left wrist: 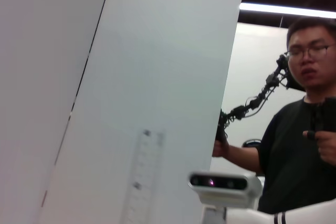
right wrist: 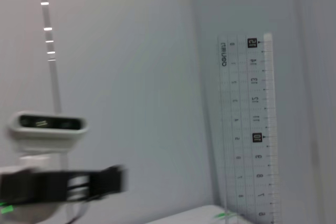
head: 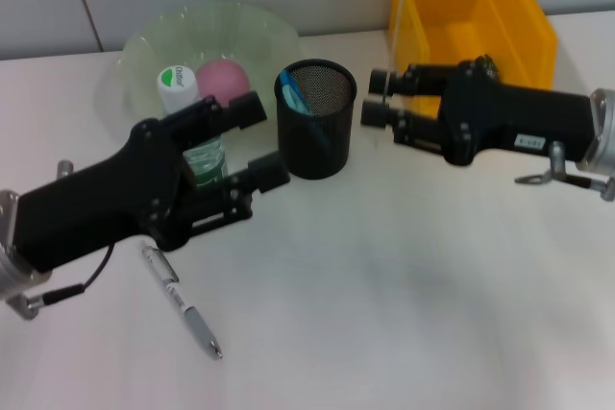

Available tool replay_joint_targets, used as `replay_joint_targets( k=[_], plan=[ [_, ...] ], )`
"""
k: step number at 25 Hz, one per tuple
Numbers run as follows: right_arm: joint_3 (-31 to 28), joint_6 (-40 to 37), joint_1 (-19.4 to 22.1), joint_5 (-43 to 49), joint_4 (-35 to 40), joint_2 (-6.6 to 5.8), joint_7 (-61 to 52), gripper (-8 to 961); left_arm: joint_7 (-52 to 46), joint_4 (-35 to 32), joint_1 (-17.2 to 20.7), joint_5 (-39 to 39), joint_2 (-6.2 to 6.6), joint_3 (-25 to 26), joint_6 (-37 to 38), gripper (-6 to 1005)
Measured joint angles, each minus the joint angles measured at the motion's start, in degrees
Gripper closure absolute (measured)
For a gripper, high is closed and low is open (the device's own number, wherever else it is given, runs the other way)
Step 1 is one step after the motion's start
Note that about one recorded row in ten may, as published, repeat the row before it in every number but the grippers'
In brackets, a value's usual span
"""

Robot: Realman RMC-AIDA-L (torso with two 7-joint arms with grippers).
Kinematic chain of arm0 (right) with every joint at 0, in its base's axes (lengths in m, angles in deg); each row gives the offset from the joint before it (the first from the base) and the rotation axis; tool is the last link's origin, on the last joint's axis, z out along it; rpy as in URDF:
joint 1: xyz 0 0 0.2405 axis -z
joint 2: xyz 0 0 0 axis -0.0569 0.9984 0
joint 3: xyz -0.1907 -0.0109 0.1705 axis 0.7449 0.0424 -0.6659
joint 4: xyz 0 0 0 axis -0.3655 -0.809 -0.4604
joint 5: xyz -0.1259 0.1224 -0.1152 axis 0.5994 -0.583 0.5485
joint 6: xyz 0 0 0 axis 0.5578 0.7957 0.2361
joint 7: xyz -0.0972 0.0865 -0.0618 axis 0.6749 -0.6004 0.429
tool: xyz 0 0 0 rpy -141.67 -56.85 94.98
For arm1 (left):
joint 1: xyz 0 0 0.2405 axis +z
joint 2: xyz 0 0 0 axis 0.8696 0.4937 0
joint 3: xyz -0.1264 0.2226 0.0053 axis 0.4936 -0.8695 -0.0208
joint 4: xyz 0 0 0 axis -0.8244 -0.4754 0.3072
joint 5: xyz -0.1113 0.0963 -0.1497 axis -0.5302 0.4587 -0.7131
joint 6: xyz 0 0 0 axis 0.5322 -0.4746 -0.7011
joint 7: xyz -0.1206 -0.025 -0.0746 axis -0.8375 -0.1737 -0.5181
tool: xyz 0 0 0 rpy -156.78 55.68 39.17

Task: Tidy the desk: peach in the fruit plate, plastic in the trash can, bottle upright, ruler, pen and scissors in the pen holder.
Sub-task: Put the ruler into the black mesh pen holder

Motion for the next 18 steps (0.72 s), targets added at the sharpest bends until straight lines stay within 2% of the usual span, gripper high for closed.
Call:
replay_joint_targets(
  k=[6, 7, 18],
  plan=[
    [0.53, 9.01, -1.52, -3.95, -2.51, 0.14, 2.08, 569, 0.76, 0.40, 1.20, 4.23, 0.00, 0.14, 0.06, 266],
    [0.59, 12.15, -2.85, -4.58, -3.89, 0.17, 2.93, 569, 0.77, 0.41, 1.29, 4.39, -0.03, 0.15, 0.05, 266],
    [0.66, 23.81, -8.98, -4.65, -10.81, 0.42, 8.54, 570, 0.67, 0.50, 2.21, 4.70, -0.31, 0.19, 0.23, 267]
  ],
)
